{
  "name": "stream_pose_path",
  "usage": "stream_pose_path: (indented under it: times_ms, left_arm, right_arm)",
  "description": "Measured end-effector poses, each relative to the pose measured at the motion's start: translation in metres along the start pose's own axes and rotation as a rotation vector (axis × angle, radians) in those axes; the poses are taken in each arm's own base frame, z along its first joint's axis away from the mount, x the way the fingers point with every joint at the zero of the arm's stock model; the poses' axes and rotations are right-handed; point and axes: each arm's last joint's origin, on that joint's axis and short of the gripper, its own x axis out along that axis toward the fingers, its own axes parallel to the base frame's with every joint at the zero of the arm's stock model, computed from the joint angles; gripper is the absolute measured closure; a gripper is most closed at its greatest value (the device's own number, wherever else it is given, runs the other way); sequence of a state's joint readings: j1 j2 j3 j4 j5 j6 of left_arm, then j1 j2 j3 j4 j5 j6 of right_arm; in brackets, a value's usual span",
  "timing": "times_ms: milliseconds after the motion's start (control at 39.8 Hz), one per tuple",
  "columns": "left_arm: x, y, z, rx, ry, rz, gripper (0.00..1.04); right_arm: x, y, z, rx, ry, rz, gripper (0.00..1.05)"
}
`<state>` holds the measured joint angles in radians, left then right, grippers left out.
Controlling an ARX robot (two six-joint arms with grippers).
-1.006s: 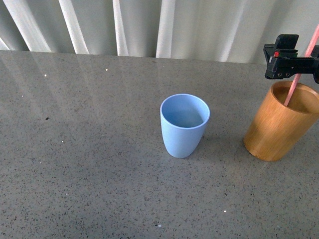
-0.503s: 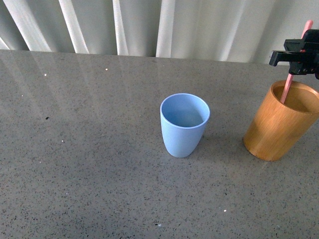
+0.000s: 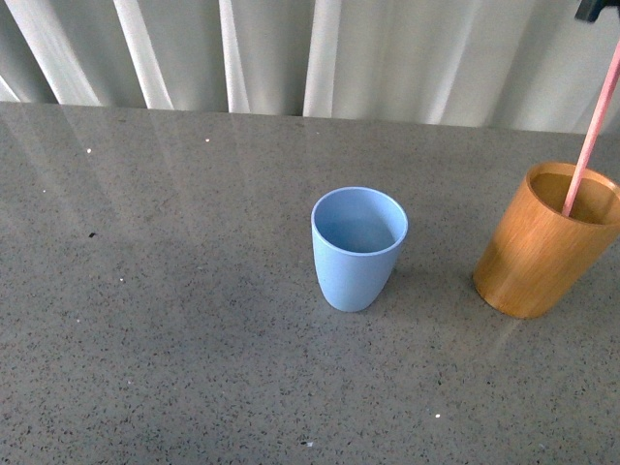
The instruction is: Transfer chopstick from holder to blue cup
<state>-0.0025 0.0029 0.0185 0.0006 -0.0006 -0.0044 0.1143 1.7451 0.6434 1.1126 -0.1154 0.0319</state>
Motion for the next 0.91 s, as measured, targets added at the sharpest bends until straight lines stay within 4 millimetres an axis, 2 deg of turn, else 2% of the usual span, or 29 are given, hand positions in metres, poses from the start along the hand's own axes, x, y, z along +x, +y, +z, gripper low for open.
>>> stream_pose_path:
  times_ms: [75, 226, 352, 453, 604, 905]
  left_arm:
    - [0.0, 0.0, 0.0, 0.0, 0.0, 0.0, 0.07]
    - [0.0, 0.0, 0.0, 0.0, 0.0, 0.0, 0.07]
    - [0.0, 0.0, 0.0, 0.0, 0.0, 0.0, 0.07]
    - [0.0, 0.0, 0.0, 0.0, 0.0, 0.0, 0.07]
    - [0.0, 0.0, 0.0, 0.0, 0.0, 0.0, 0.07]
    - [0.0, 0.0, 0.0, 0.0, 0.0, 0.0, 0.07]
  right_arm:
    - [-0.004, 0.009, 0.019, -0.036, -0.053, 0.029, 1.03]
    - [-0.007, 0.04, 0.076, -0.062, -0.189, 0.129, 1.03]
    - [-0.01, 0.065, 0.09, -0.047, -0.211, 0.208, 1.03]
    - [-0.011, 0.086, 0.087, -0.03, -0.2, 0.274, 1.03]
    - [-0.003, 0.113, 0.061, -0.019, -0.14, 0.335, 1.03]
    - [0.012, 0.122, 0.021, -0.008, -0.049, 0.362, 1.03]
